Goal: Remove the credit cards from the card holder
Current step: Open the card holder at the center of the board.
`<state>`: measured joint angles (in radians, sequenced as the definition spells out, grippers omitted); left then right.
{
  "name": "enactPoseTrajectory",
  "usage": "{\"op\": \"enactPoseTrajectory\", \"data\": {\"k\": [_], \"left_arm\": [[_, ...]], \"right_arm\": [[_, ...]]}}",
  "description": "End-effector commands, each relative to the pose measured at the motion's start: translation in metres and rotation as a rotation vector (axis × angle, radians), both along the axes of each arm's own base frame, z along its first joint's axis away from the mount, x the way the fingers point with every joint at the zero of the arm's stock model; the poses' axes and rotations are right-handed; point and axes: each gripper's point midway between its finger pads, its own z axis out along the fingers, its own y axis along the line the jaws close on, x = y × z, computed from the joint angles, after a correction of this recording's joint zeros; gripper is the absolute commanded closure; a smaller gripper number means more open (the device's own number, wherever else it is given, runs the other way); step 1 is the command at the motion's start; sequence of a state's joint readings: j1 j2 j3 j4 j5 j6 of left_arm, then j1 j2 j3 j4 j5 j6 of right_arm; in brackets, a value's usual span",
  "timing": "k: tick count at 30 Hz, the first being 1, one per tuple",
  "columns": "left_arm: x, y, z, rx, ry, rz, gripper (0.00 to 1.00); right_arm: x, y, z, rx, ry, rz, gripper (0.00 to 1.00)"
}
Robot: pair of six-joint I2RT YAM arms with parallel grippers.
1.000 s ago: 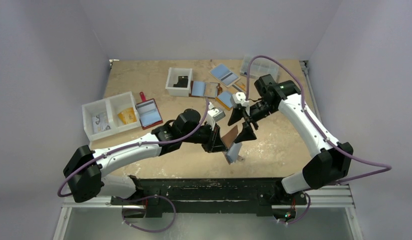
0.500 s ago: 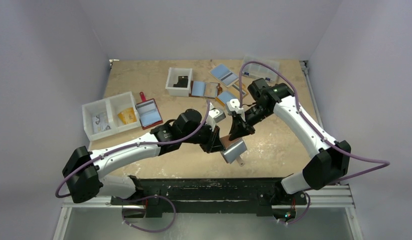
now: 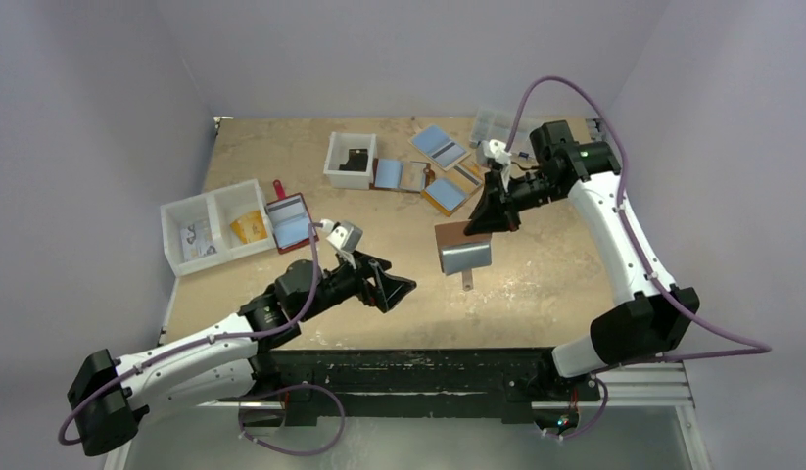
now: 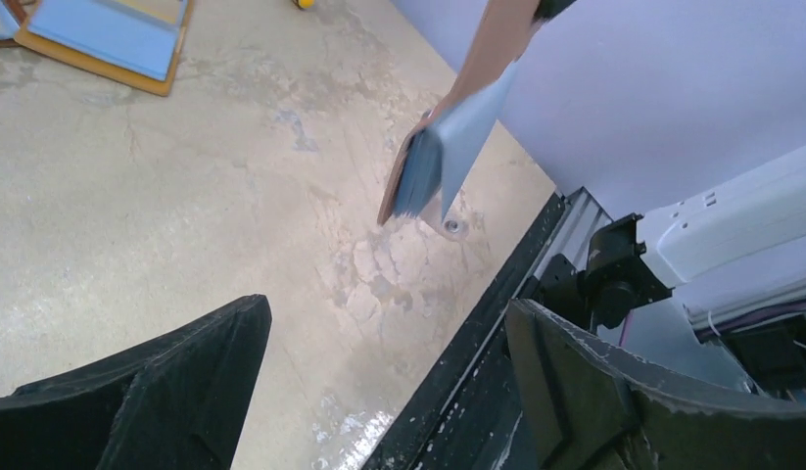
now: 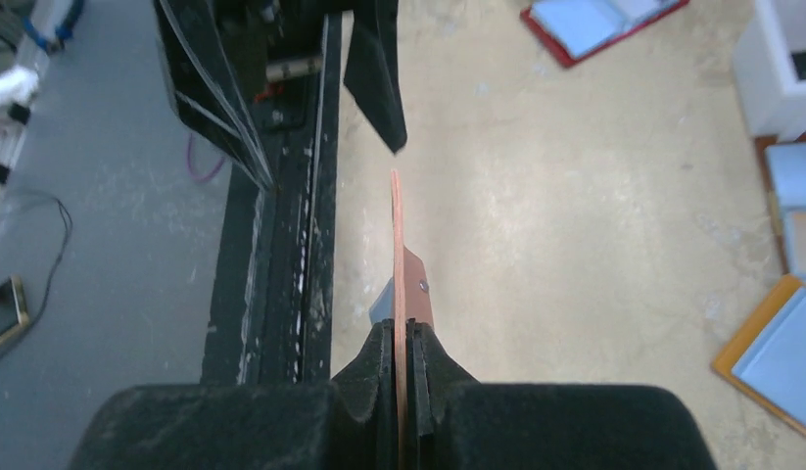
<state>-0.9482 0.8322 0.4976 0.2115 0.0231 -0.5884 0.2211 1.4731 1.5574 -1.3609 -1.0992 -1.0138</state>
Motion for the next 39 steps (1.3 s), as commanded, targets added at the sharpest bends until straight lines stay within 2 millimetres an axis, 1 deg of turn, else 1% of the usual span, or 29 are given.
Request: {"op": "enactPoseTrajectory", "data": {"k": [1,3,6,9,10,12,14,20,26,28,30,33,35,36,39], "left_arm": [[0.011,0.006,0.036,-0.197,-0.151,0.066,0.01],[0.013,0.004,0.038,-0.185,-0.204,0.061,0.02],[0.023,-0.007,0.036,-0.119,-0.267,0.049,0.02],[0.032,-0.025,0.032,-0.080,-0.300,0.019,0.02],[0.034,-0.034,0.030,-0.071,-0.306,-0.006,0.02],[0.034,-0.047,0.029,-0.084,-0.335,-0.048,0.05],[0.034,-0.055,0.030,-0.113,-0.357,-0.072,0.08],[0.038,-0.073,0.027,-0.112,-0.366,-0.119,0.16],[0.040,-0.079,0.025,-0.101,-0.355,-0.128,0.27],[0.038,-0.081,0.024,-0.104,-0.350,-0.145,0.33],[0.036,-0.085,0.022,-0.104,-0.342,-0.168,0.42],[0.032,-0.088,0.020,-0.107,-0.329,-0.197,0.60],[0.030,-0.089,0.017,-0.107,-0.317,-0.209,0.74],[0.029,-0.088,0.016,-0.108,-0.313,-0.212,0.78],[0.025,-0.085,0.014,-0.116,-0.296,-0.218,1.00]], "right_arm": [[0.004,0.006,0.053,0.162,0.066,-0.049,1.00],[0.013,0.001,0.057,0.206,0.126,-0.089,1.00],[0.016,-0.001,0.063,0.247,0.152,-0.098,1.00],[0.015,-0.001,0.068,0.273,0.153,-0.093,1.00],[0.014,-0.001,0.069,0.277,0.157,-0.095,1.00],[0.013,-0.003,0.069,0.282,0.157,-0.099,1.00],[0.010,-0.003,0.070,0.288,0.157,-0.097,1.00],[0.004,-0.003,0.070,0.296,0.158,-0.095,1.00],[0.004,-0.003,0.069,0.302,0.166,-0.095,1.00],[0.003,-0.003,0.069,0.302,0.165,-0.095,1.00],[0.003,-0.003,0.068,0.299,0.169,-0.097,1.00],[0.005,-0.003,0.066,0.293,0.168,-0.102,1.00],[0.006,-0.004,0.065,0.288,0.169,-0.107,1.00],[0.007,-0.004,0.064,0.284,0.169,-0.109,1.00],[0.011,-0.005,0.057,0.258,0.164,-0.129,1.00]]}}
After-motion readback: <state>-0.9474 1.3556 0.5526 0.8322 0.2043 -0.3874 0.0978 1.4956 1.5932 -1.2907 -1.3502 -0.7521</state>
